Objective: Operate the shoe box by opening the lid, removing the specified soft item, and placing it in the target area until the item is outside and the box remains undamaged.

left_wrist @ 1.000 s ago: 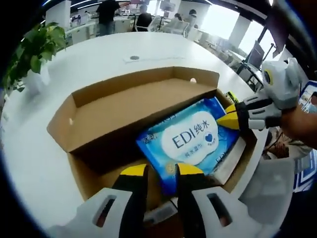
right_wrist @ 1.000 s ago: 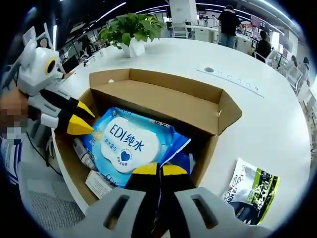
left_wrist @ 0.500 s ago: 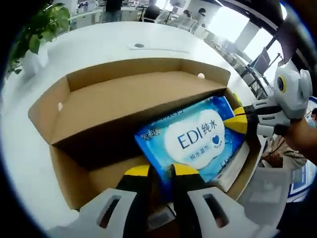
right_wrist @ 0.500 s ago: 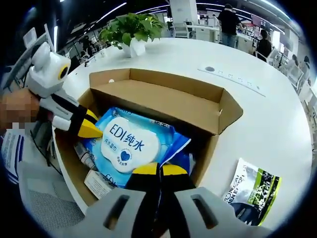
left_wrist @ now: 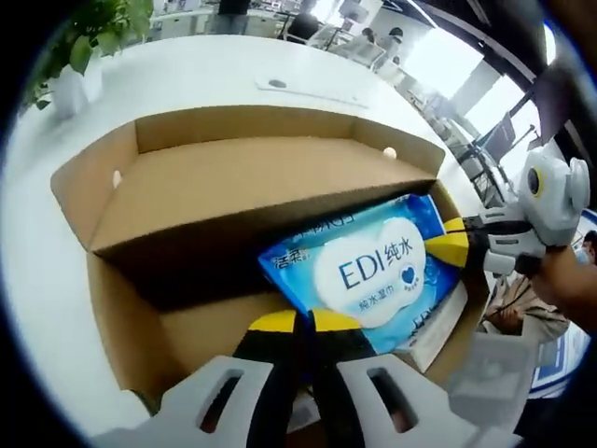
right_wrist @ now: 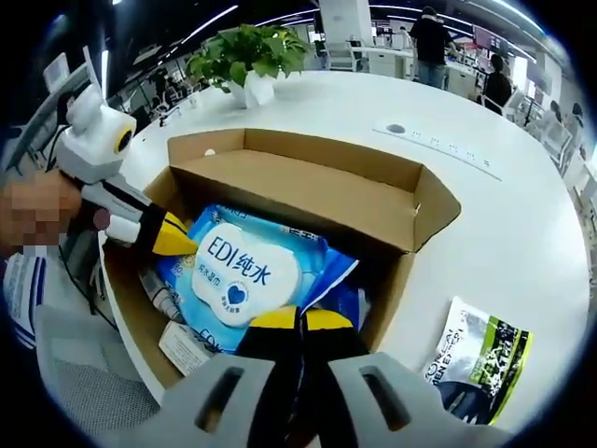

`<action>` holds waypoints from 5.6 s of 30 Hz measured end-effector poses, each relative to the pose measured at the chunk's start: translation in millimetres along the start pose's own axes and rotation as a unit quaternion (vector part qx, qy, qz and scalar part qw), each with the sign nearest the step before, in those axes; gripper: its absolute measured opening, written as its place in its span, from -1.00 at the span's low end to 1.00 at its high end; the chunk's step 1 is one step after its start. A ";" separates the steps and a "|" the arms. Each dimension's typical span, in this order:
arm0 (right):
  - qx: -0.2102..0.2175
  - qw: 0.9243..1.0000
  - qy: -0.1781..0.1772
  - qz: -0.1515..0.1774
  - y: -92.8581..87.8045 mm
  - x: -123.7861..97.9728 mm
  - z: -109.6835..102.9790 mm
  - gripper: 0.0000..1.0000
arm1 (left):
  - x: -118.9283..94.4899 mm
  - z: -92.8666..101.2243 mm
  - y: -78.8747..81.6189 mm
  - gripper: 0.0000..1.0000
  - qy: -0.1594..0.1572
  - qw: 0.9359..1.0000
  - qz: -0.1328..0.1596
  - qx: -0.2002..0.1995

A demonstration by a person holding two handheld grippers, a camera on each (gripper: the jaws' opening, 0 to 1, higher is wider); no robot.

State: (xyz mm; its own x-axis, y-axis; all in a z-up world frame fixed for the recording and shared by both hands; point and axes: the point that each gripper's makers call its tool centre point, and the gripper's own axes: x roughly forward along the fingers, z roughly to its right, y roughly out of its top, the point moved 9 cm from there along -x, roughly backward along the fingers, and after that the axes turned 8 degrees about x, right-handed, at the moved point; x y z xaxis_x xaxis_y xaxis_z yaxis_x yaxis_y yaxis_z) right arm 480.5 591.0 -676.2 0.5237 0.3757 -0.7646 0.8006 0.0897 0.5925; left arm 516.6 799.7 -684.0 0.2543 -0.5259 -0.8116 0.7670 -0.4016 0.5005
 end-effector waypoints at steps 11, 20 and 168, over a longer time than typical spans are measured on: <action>0.007 1.000 0.010 0.016 10.3 -14.1 -10.6 -1.00 | -25.5 7.0 1.1 -1.00 0.010 1.000 0.021 -0.002; 0.002 0.999 0.015 0.040 24.8 -38.9 -25.1 -1.00 | -55.8 13.1 11.1 -1.00 0.017 0.999 0.043 0.018; 0.112 0.990 -0.087 0.005 -66.9 -97.6 217.9 -1.00 | 138.9 196.2 92.3 -1.00 -0.070 0.979 -0.061 0.184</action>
State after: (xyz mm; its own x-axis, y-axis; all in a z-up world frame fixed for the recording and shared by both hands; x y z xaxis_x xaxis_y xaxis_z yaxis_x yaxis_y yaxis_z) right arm 439.3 347.3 -696.4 0.5582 0.2095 -0.8028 0.8296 -0.1265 0.5438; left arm 507.1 542.4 -691.4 0.0710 -0.5448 -0.8355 0.5168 -0.6964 0.4980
